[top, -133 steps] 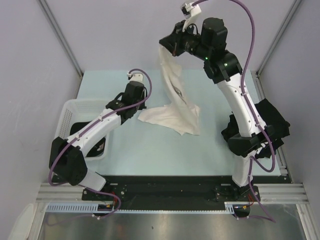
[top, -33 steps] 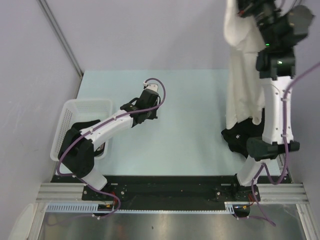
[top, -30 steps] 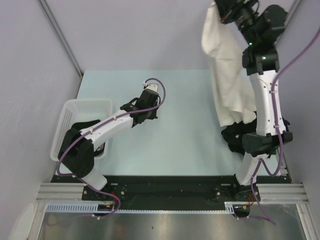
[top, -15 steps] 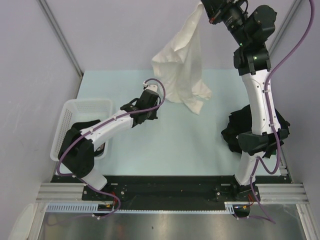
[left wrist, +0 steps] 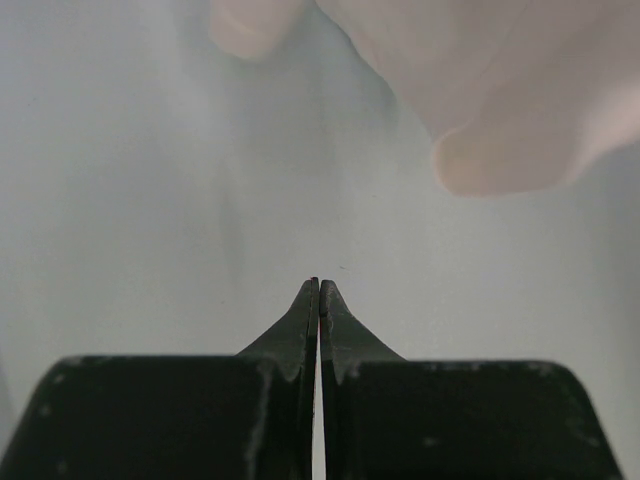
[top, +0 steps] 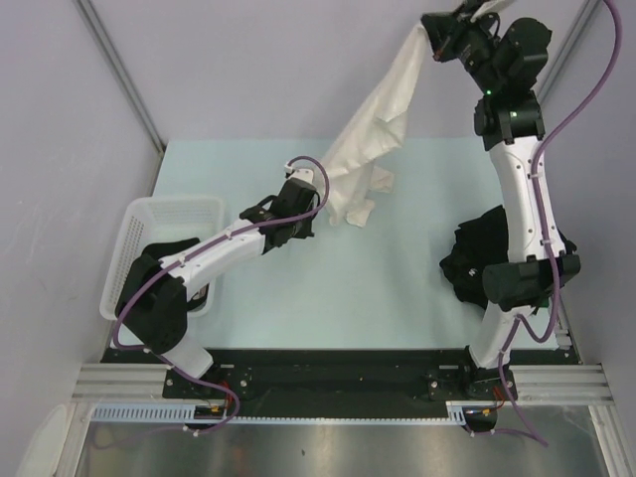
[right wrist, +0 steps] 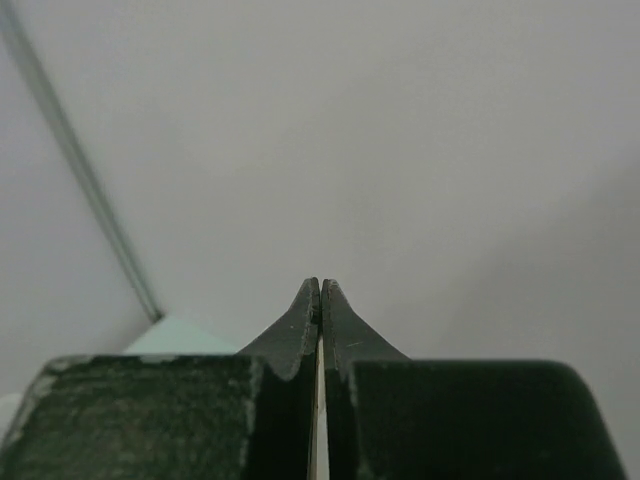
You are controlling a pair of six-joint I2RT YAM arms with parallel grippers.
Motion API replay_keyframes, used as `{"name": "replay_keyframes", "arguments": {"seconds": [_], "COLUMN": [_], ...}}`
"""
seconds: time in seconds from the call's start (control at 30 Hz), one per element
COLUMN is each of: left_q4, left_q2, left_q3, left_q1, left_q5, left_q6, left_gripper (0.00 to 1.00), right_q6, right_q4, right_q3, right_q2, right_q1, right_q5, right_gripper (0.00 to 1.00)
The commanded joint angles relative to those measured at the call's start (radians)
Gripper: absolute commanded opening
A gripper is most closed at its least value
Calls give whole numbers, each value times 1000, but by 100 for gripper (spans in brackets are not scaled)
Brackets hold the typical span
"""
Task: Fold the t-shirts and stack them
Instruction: Flatten out the tshirt
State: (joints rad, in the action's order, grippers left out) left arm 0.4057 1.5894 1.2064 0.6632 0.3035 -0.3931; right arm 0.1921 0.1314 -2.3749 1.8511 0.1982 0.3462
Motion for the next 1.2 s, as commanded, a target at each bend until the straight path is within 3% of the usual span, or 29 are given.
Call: {"name": "replay_keyframes", "arguments": {"seconds": [0.0,0.17,0.7,0.83,1.17], "left_q4": [-16,-13,-42,-36,-30], "left_q2": [-52,-49,58,154,437], "left_q3": [-8,-21,67,168,496], "left_q1": [7,7,19,30,24], "left_q5": [11,9,-67,-98,-87], "left_q6": [-20,-13,-13,6,128], "left_gripper": [0,0,1,16,29], "right_q6": [-149,-172,-255,-289,-283], "right_q4": [49,54,33,4,1], "right_q3": [130,190,361,488,540], "right_q2": [-35,-33,-15,-47,-38], "right_q1": [-121,-189,-172,-148,-138], "right_q5": [-110,-144,-251,-289,-319], "right_gripper": [0,0,0,0,5]}}
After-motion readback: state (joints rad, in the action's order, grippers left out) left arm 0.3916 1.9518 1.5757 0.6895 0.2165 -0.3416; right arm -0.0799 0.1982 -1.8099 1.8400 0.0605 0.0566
